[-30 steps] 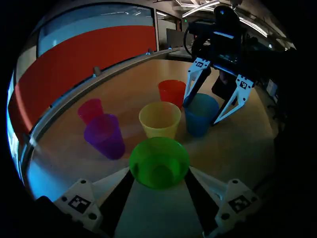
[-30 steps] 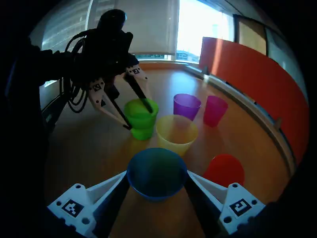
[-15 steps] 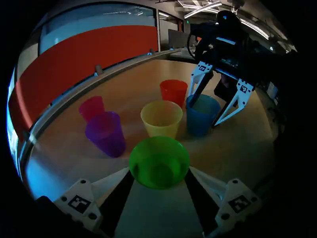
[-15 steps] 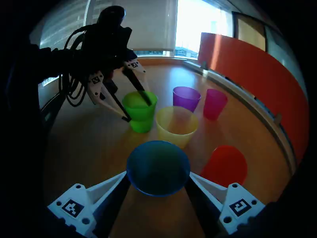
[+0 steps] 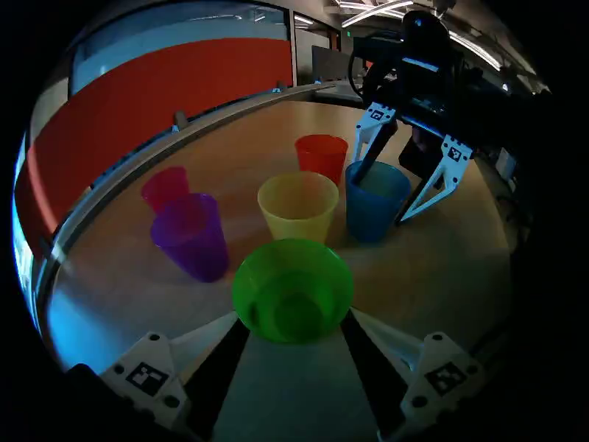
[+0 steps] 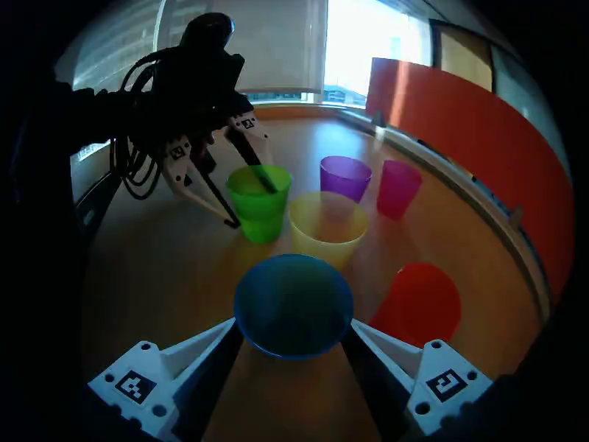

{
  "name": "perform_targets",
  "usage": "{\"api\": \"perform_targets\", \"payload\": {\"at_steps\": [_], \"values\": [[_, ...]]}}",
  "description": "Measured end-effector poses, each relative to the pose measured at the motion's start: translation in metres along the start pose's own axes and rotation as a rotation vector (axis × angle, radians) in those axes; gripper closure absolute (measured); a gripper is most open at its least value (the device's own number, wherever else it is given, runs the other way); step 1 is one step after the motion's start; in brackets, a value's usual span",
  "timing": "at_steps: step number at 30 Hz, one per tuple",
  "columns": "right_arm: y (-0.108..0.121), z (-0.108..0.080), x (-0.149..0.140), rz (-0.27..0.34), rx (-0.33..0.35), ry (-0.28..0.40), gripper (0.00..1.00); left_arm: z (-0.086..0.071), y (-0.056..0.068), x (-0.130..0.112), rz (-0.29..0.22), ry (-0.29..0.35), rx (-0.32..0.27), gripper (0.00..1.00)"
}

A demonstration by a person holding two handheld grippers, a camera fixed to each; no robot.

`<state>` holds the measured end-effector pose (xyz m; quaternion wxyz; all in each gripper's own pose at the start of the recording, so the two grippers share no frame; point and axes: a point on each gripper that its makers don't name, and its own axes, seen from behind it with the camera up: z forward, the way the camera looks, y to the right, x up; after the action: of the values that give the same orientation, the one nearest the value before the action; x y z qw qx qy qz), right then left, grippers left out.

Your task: Pour water

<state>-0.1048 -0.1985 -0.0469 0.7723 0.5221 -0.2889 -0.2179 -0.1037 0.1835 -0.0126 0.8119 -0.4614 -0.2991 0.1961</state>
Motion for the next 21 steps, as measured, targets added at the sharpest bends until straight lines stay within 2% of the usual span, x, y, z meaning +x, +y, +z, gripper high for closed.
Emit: {"api": "perform_targets", "payload": {"at_steps": [11, 21], "values": [[0.001, -0.003, -0.006, 0.008, -0.01, -0.006, 0.08, -0.001, 0.001, -0.006, 0.013, -0.018, 0.003, 0.16], [0.001, -0.009, -0.017, 0.027, -0.025, -0.01, 0.08, -0.009, 0.0, -0.02, 0.014, -0.044, 0.019, 0.16]]}}
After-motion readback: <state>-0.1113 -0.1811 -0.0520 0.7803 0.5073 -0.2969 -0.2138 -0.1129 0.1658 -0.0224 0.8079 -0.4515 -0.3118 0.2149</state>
